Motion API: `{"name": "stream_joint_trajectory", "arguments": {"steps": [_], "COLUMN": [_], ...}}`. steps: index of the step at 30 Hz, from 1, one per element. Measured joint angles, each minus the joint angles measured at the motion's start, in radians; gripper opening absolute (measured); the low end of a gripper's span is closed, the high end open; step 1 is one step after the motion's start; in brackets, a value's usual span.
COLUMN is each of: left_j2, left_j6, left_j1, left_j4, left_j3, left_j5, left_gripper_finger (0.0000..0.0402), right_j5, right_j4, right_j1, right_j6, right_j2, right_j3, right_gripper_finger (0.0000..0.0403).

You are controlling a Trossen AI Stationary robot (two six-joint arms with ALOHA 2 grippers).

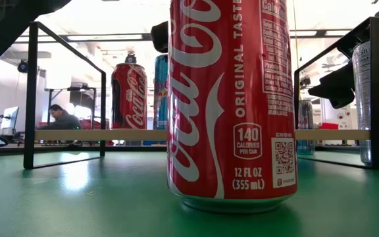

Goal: Place canned beverage on shelf
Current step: Put the top orange soda can on the shelf

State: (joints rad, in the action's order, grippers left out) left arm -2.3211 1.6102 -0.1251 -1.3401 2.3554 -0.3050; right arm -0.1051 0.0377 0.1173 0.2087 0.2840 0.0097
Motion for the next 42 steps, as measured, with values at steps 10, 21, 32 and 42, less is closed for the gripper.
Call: {"name": "stream_joint_trajectory", "arguments": {"steps": [10, 21, 32, 42], "left_j2": [0.000, 0.000, -0.002, -0.014], "left_j6": [0.014, 0.112, 0.135, 0.161], "left_j1": [0.003, 0.003, 0.003, -0.016], "left_j4": [-0.005, -0.028, -0.029, -0.033], "left_j3": [0.000, 0.000, -0.002, 0.000], "left_j5": [-0.003, -0.028, -0.029, -0.020], "left_gripper_finger": [0.0304, 0.0326, 0.0332, 0.0332], "right_j5": [0.000, 0.000, 0.000, 0.000], "right_j4": [0.000, 0.000, 0.000, 0.000], "right_j1": [0.000, 0.000, 0.000, 0.000], "right_j6": [0.000, 0.000, 0.000, 0.000], "right_j2": [0.000, 0.000, 0.000, 0.000], "right_j3": [0.000, 0.000, 0.000, 0.000], "right_gripper_finger": [0.0196, 0.0196, 0.0196, 0.0196]}}
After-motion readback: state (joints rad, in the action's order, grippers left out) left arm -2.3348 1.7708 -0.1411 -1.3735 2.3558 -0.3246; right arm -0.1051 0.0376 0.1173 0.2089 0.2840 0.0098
